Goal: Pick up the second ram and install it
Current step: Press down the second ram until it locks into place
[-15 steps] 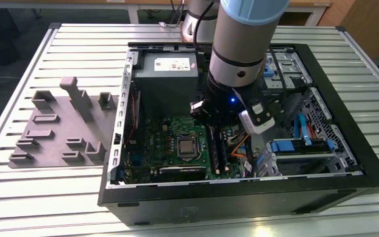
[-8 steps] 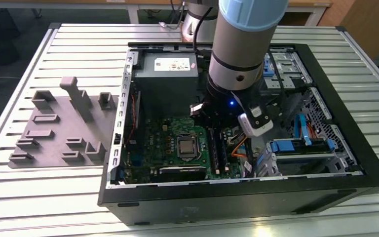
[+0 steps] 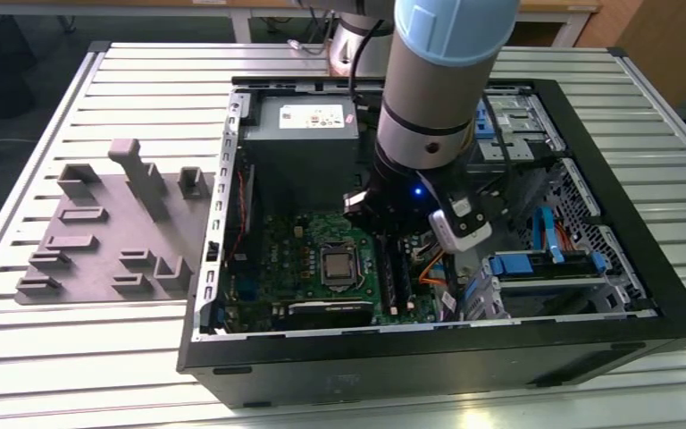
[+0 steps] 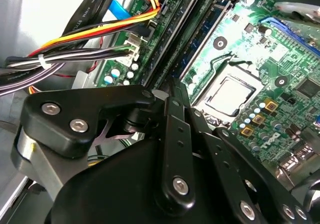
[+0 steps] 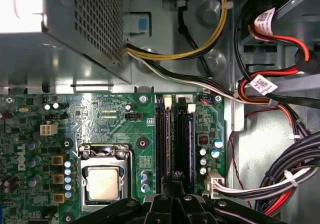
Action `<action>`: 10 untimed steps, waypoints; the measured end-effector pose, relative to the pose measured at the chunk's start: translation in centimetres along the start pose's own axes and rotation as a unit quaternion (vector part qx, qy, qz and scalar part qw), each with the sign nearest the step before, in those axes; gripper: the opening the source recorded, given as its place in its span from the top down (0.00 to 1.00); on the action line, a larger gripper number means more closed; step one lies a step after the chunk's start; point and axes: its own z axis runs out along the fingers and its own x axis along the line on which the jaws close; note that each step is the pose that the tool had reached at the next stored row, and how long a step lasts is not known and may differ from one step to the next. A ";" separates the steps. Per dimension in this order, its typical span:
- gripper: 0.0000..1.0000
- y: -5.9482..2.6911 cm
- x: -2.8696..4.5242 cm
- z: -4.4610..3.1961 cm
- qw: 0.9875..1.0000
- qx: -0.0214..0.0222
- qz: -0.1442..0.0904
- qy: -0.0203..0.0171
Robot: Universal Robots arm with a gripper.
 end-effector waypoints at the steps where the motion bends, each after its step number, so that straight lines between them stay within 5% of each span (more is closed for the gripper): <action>1: 0.89 -0.01 0.00 0.11 1.000 0.001 0.000 0.000; 10: 0.89 0.00 0.00 0.63 1.000 0.002 0.000 0.000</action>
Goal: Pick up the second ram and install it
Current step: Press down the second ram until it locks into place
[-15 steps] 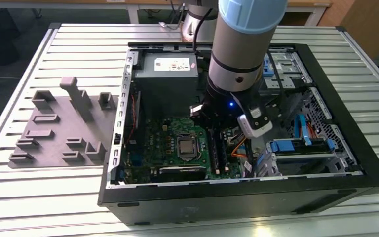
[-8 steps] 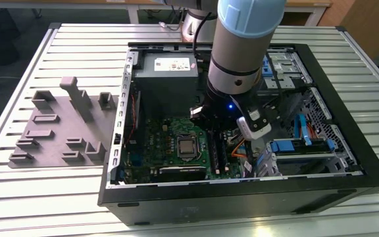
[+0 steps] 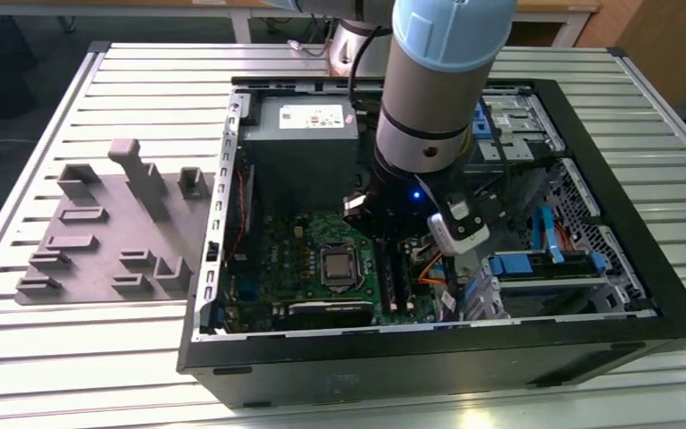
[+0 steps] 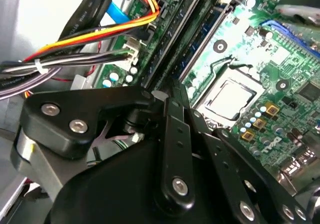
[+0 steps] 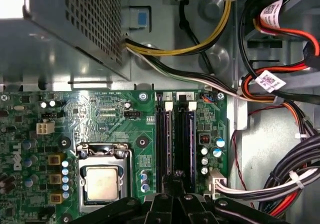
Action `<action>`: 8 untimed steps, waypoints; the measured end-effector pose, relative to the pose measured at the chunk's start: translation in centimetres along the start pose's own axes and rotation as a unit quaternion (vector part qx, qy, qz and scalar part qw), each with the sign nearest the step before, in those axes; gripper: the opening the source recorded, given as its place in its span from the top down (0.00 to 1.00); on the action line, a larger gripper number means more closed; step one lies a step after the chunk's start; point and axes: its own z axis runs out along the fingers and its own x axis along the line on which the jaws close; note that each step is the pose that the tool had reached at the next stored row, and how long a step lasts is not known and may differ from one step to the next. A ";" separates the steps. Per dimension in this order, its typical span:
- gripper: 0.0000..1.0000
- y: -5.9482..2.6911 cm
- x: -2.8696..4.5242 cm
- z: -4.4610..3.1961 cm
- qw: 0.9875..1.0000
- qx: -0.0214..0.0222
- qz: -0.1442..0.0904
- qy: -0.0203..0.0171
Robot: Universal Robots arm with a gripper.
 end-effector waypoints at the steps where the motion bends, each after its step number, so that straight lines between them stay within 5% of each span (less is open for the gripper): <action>1: 0.89 0.02 0.00 -0.22 1.000 -0.001 0.000 0.000; 5: 0.89 0.00 0.02 -2.18 1.000 0.000 0.000 0.000; 8: 0.89 0.00 0.02 -2.39 1.000 -0.001 0.000 0.000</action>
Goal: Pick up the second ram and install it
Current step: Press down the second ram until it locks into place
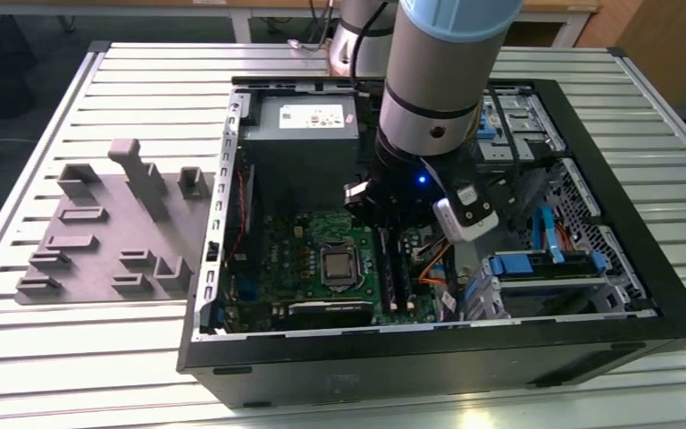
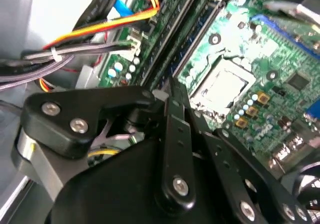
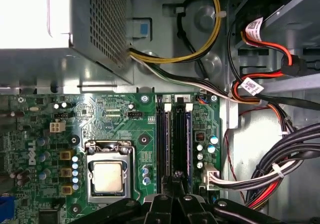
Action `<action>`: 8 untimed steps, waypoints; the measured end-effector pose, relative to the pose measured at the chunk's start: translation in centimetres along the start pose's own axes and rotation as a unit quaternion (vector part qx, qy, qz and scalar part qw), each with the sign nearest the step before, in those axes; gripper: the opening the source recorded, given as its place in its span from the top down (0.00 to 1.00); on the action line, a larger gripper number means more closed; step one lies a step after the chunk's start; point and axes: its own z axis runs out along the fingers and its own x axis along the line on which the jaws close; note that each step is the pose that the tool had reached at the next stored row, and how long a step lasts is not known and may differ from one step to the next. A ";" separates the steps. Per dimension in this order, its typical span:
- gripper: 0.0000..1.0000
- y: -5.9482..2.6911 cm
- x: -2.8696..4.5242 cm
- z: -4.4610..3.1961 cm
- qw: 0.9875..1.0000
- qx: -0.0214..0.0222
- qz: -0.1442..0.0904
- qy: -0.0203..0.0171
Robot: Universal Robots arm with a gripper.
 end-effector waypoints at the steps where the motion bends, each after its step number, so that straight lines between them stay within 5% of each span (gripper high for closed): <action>1: 0.89 0.00 0.00 0.00 1.000 0.000 0.000 0.000; 8: 0.89 0.00 0.00 -0.08 1.000 0.000 0.000 0.000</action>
